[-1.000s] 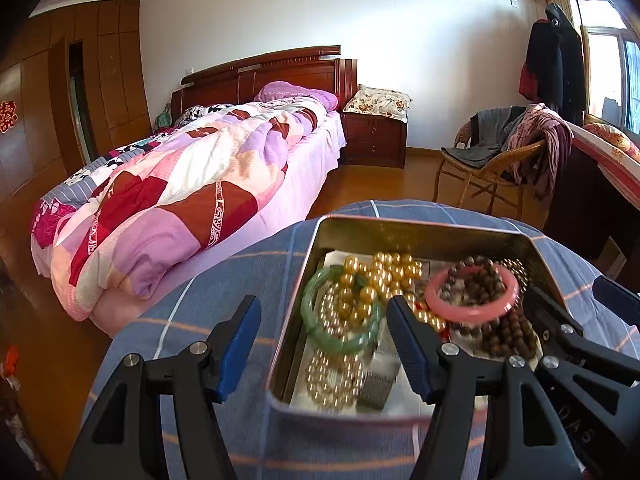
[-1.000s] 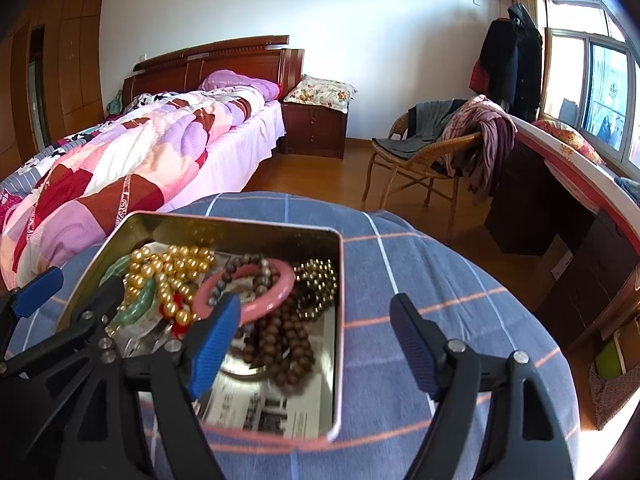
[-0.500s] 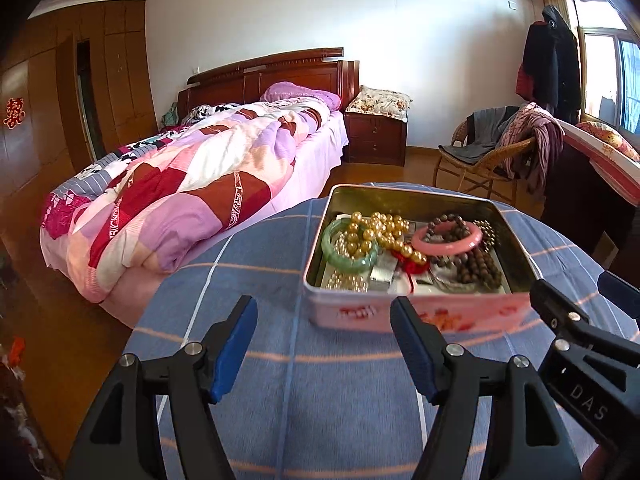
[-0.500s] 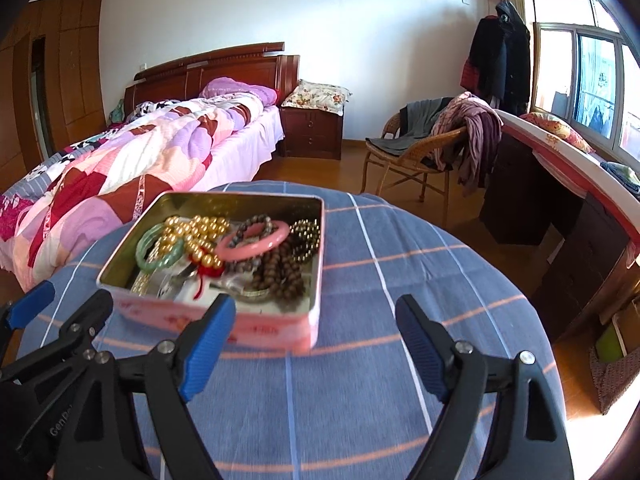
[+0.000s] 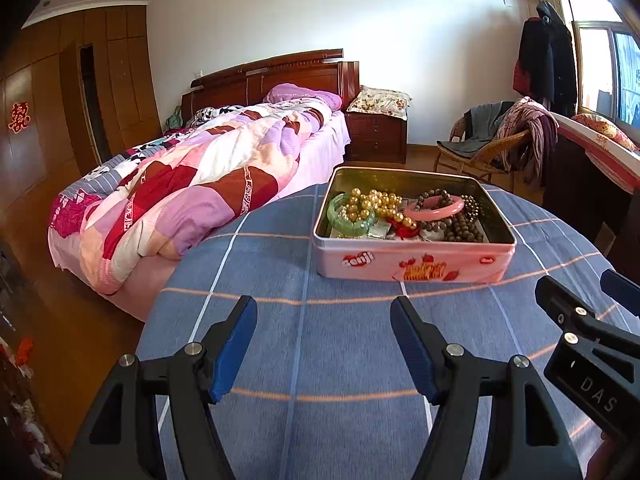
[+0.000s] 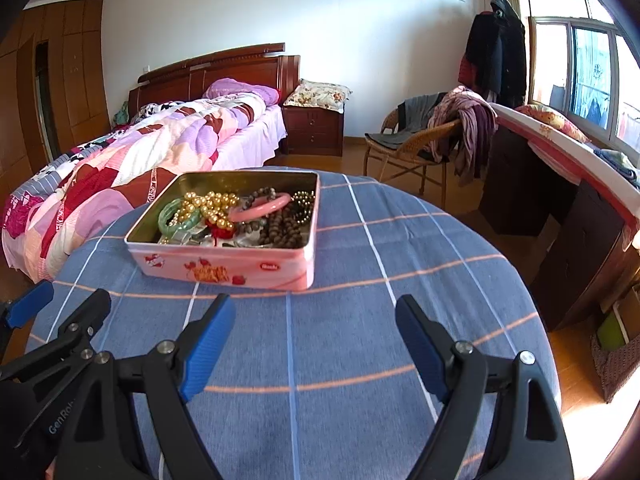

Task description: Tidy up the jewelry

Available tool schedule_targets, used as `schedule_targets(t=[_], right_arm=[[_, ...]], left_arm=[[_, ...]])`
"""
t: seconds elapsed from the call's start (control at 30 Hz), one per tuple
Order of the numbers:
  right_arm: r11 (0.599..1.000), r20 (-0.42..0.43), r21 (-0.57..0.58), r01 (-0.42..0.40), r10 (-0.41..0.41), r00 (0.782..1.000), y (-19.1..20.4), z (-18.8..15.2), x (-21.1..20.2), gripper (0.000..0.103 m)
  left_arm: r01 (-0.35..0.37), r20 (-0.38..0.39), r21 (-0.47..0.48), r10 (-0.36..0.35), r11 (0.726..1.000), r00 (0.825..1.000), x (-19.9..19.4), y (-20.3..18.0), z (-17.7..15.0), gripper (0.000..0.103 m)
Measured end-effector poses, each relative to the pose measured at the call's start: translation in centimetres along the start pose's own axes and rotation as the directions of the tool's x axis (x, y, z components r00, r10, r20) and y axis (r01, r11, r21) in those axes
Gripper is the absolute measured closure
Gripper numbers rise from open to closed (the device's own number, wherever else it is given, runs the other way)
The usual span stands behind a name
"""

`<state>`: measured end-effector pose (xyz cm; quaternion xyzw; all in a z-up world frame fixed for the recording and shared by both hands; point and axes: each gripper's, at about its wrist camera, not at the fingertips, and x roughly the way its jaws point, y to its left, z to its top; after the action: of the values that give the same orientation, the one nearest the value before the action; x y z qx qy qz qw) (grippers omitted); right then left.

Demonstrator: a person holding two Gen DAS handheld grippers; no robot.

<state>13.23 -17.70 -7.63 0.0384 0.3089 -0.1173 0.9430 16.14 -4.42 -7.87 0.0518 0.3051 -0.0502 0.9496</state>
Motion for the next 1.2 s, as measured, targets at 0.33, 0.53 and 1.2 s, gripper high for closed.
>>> schedule_targets(t=[0.33, 0.53, 1.2], right_arm=[[1.000, 0.031, -0.017, -0.006, 0.007, 0.999, 0.5, -0.6, -2.4, 0.018], [1.000, 0.081, -0.011, -0.016, 0.016, 0.997, 0.5, -0.1, -4.8, 0.018], [1.000, 0.424, 0.024, -0.017, 0.006, 0.905, 0.5, 2.8, -16.8, 0.000]], left_arm=[[0.017, -0.018, -0.026, -0.018, 1.000, 1.000, -2.0, 0.4, -1.3, 0.034], [0.033, 0.016, -0.041, -0.032, 0.999, 0.999, -4.7, 1.0, -1.4, 0.034], [0.076, 0.329, -0.077, -0.047, 0.994, 0.943, -16.6, 2.5, 2.3, 0.019]])
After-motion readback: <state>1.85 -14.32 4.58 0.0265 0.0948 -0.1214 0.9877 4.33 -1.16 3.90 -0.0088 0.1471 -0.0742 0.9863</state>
